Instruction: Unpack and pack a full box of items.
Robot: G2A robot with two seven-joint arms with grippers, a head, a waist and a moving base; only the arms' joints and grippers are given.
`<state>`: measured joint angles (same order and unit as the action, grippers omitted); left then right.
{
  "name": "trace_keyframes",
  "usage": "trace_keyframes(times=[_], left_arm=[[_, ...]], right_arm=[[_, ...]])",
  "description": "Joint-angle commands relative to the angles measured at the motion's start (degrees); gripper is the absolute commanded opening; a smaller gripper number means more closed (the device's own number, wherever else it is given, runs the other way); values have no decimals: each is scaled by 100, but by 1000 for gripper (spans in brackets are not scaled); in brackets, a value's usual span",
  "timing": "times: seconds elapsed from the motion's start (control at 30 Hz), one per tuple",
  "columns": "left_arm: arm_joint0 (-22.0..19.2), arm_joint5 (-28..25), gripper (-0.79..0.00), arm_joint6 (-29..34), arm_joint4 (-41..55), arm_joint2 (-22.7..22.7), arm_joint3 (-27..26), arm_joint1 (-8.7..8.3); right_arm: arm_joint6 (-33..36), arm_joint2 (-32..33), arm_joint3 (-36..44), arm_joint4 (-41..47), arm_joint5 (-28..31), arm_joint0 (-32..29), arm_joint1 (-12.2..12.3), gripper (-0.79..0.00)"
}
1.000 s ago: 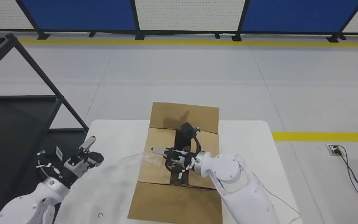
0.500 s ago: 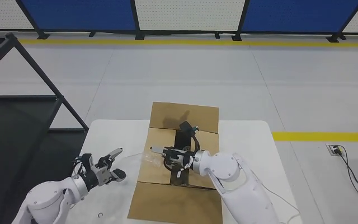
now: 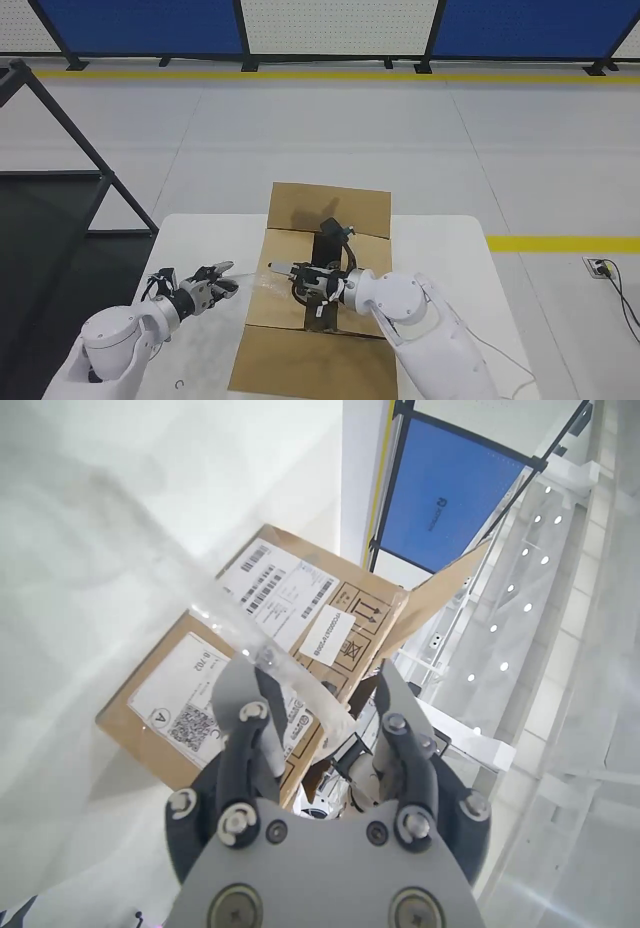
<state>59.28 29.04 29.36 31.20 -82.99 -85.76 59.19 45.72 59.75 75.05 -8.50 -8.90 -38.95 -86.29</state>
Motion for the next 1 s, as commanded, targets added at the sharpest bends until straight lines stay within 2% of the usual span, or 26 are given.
trace_keyframes(times=[0.0, 0.07, 0.1, 0.3, 0.97], left_arm=[[-4, -15, -665, -80, 42, 1, 2, 8], [18, -52, -773, -155, 78, -17, -31, 13], [38, -63, -785, -186, 89, -30, -47, 14], [195, -177, -785, -361, 212, -176, -167, 13], [786, -1022, -785, -1468, 757, -540, -696, 114]], right_arm=[[-1, -10, -16, 9, -4, 13, 1, 0], [0, -15, -33, 32, 1, 29, 1, 0], [0, -18, -41, 37, 2, 37, 2, 0], [-3, -33, -71, 59, 24, 74, 8, 0], [-21, -71, -17, 90, 12, 60, 41, 0]])
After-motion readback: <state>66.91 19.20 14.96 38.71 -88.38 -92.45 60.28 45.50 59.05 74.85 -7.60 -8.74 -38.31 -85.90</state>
